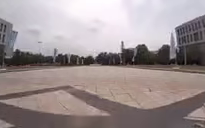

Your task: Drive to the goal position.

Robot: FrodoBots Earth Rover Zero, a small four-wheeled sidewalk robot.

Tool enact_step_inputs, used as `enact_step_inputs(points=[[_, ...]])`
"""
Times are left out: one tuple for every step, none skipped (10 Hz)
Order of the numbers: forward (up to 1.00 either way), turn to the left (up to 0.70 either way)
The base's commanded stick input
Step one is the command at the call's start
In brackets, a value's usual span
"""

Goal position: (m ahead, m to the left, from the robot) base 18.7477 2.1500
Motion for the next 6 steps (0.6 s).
enact_step_inputs(points=[[0.7,0.01],[0.7,0.01],[0.7,0.01],[0.7,0.01],[0.7,0.01],[0.7,0.01]])
